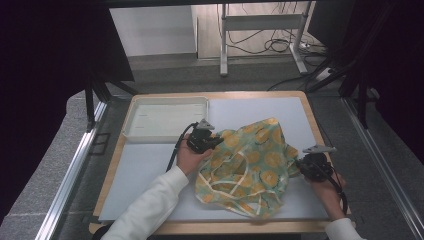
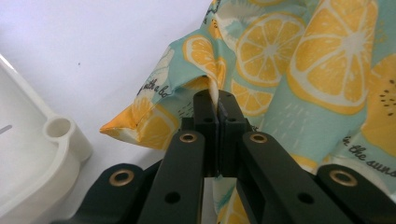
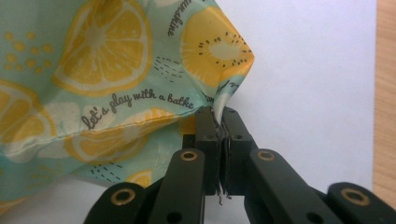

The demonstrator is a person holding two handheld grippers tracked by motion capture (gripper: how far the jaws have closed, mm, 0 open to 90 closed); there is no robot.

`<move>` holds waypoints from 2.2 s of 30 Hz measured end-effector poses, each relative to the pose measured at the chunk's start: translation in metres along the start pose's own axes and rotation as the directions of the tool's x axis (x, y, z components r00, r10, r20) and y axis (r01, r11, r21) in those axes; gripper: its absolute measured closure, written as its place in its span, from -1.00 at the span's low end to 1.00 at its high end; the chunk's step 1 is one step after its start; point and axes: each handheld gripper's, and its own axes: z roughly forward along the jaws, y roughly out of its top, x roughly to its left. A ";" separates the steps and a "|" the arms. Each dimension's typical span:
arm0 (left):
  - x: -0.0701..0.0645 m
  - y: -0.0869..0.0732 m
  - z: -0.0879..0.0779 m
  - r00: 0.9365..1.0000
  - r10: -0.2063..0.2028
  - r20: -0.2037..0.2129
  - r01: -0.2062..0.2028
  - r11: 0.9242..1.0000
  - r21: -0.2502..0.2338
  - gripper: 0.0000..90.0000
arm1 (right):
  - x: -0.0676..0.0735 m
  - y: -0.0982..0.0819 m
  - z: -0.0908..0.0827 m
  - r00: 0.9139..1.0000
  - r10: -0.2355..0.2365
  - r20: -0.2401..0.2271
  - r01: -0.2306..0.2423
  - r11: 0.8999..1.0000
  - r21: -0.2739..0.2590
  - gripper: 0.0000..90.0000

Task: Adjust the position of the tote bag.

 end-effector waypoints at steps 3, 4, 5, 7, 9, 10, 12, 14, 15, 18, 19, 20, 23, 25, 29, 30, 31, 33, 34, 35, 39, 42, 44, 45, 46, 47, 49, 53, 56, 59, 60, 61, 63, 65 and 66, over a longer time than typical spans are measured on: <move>-0.002 0.000 -0.003 1.000 0.008 0.006 -0.008 1.000 -0.002 0.99 | 0.000 0.001 -0.001 1.000 -0.004 0.007 0.004 1.000 -0.008 0.94; -0.003 0.001 -0.003 1.000 0.012 0.007 -0.012 1.000 -0.002 0.99 | -0.001 0.002 -0.001 1.000 -0.005 0.010 0.005 1.000 -0.012 0.94; -0.003 0.001 -0.004 1.000 0.016 0.007 -0.016 1.000 -0.002 0.99 | -0.001 0.002 -0.001 1.000 -0.006 0.013 0.006 1.000 -0.014 0.94; -0.004 0.000 -0.006 1.000 0.017 0.010 -0.017 1.000 -0.003 0.99 | -0.002 0.003 -0.001 1.000 -0.004 0.016 0.004 1.000 -0.020 0.94; -0.004 0.000 -0.007 1.000 0.019 0.012 -0.019 1.000 -0.002 1.00 | -0.003 0.004 -0.002 1.000 -0.002 0.017 0.003 1.000 -0.025 0.94; -0.003 0.000 -0.008 1.000 0.020 0.013 -0.020 1.000 -0.002 1.00 | -0.004 0.004 -0.001 1.000 -0.004 0.019 0.004 1.000 -0.026 0.94; -0.003 0.000 -0.009 1.000 0.020 0.016 -0.020 1.000 -0.003 1.00 | -0.004 0.005 -0.001 1.000 0.001 0.021 0.000 1.000 -0.030 0.94; -0.004 0.000 -0.010 1.000 0.021 0.018 -0.021 1.000 -0.005 1.00 | -0.005 0.006 0.000 1.000 0.001 0.022 -0.001 1.000 -0.031 0.94; -0.004 0.000 -0.010 1.000 0.022 0.018 -0.022 1.000 -0.005 1.00 | -0.005 0.007 0.001 1.000 0.001 0.023 0.000 1.000 -0.029 0.94; -0.004 0.000 -0.011 1.000 0.022 0.021 -0.022 1.000 -0.004 1.00 | -0.006 0.007 0.002 1.000 0.001 0.022 0.000 1.000 -0.030 0.94; -0.004 0.000 -0.011 1.000 0.021 0.022 -0.021 1.000 -0.004 1.00 | -0.006 0.007 0.002 1.000 0.001 0.021 -0.001 1.000 -0.031 0.94; -0.004 0.000 -0.011 1.000 0.021 0.023 -0.021 1.000 -0.004 1.00 | -0.007 0.007 0.001 1.000 0.003 0.020 -0.002 0.999 -0.032 0.94; -0.004 -0.001 -0.012 0.999 0.021 0.027 -0.021 1.000 -0.002 1.00 | -0.008 0.008 0.001 1.000 0.006 0.019 -0.005 0.999 -0.037 0.94; -0.003 -0.001 -0.013 0.999 0.021 0.028 -0.021 1.000 -0.001 1.00 | -0.008 0.009 0.001 1.000 0.008 0.018 -0.007 0.999 -0.039 0.94; -0.002 -0.003 -0.014 1.000 0.012 0.028 -0.012 1.000 0.010 1.00 | -0.009 0.010 0.001 1.000 0.004 0.016 -0.004 0.999 -0.043 0.94; -0.002 -0.003 -0.015 1.000 0.011 0.029 -0.011 1.000 0.011 1.00 | -0.009 0.011 0.001 1.000 0.004 0.016 -0.003 0.999 -0.043 0.94; -0.001 -0.004 -0.015 1.000 0.009 0.030 -0.010 1.000 0.014 1.00 | -0.010 0.011 0.001 1.000 0.004 0.014 -0.003 0.999 -0.042 0.94; -0.001 -0.005 -0.015 0.999 0.007 0.032 -0.007 1.000 0.017 1.00 | -0.010 0.011 0.002 1.000 0.003 0.012 -0.003 0.999 -0.041 0.94; -0.001 -0.005 -0.015 0.999 0.007 0.032 -0.008 1.000 0.018 1.00 | -0.010 0.011 0.002 1.000 0.006 0.011 -0.005 0.999 -0.041 0.94; -0.001 -0.005 -0.016 0.999 0.007 0.032 -0.007 1.000 0.018 1.00 | -0.011 0.012 0.002 1.000 0.008 0.011 -0.007 0.999 -0.042 0.94; 0.000 -0.006 -0.018 1.000 0.008 0.030 -0.008 1.000 0.020 1.00 | -0.012 0.014 0.003 1.000 0.003 0.007 -0.003 0.999 -0.039 0.94; 0.000 -0.007 -0.019 0.999 0.010 0.032 -0.011 1.000 0.021 1.00 | -0.012 0.016 0.003 1.000 0.006 0.001 -0.006 0.999 -0.037 0.94; -0.001 -0.007 -0.020 0.999 0.012 0.031 -0.013 1.000 0.024 1.00 | -0.014 0.018 0.002 1.000 0.007 -0.006 -0.007 0.999 -0.034 0.94; -0.001 -0.007 -0.020 0.999 0.012 0.031 -0.013 1.000 0.024 1.00 | -0.014 0.020 0.001 1.000 0.012 -0.007 -0.012 0.999 -0.035 0.94; -0.002 -0.007 -0.020 0.999 0.015 0.033 -0.015 1.000 0.023 1.00 | -0.015 0.021 0.000 1.000 0.013 -0.009 -0.013 0.999 -0.036 0.94; -0.002 -0.007 -0.021 0.999 0.017 0.033 -0.017 1.000 0.022 1.00 | -0.015 0.023 0.000 1.000 0.015 -0.009 -0.016 0.999 -0.037 0.94; -0.003 -0.007 -0.022 0.999 0.017 0.035 -0.018 1.000 0.021 1.00 | -0.016 0.025 -0.001 1.000 0.015 -0.010 -0.015 0.999 -0.037 0.94; -0.005 -0.009 -0.025 0.999 0.023 0.035 -0.023 1.000 0.020 1.00 | -0.017 0.030 0.001 1.000 0.021 -0.010 -0.021 0.999 -0.037 0.94; -0.006 -0.010 -0.028 0.999 0.023 0.039 -0.024 1.000 0.019 1.00 | -0.019 0.034 0.004 1.000 0.022 -0.008 -0.022 0.999 -0.036 0.94; -0.008 -0.012 -0.031 0.999 0.028 0.040 -0.029 0.999 0.014 1.00 | -0.021 0.041 0.006 1.000 0.022 -0.004 -0.022 0.999 -0.043 0.94; -0.008 -0.012 -0.033 0.999 0.029 0.041 -0.030 0.999 0.015 1.00 | -0.021 0.043 0.006 1.000 0.021 -0.003 -0.021 0.999 -0.045 0.94; -0.009 -0.013 -0.034 0.999 0.030 0.042 -0.031 0.999 0.014 1.00 | -0.021 0.046 0.007 1.000 0.021 -0.001 -0.021 0.999 -0.046 0.95; -0.010 -0.014 -0.036 0.998 0.034 0.044 -0.035 0.999 0.012 1.00 | -0.021 0.051 0.009 1.000 0.014 0.004 -0.014 0.999 -0.044 0.95; -0.011 -0.015 -0.038 0.998 0.039 0.042 -0.039 0.999 0.012 1.00 | -0.021 0.055 0.012 1.000 0.010 0.012 -0.009 0.999 -0.037 0.95; -0.011 -0.015 -0.040 0.999 0.037 0.037 -0.038 0.999 0.012 1.00 | -0.021 0.057 0.014 1.000 0.006 0.017 -0.005 0.999 -0.032 0.95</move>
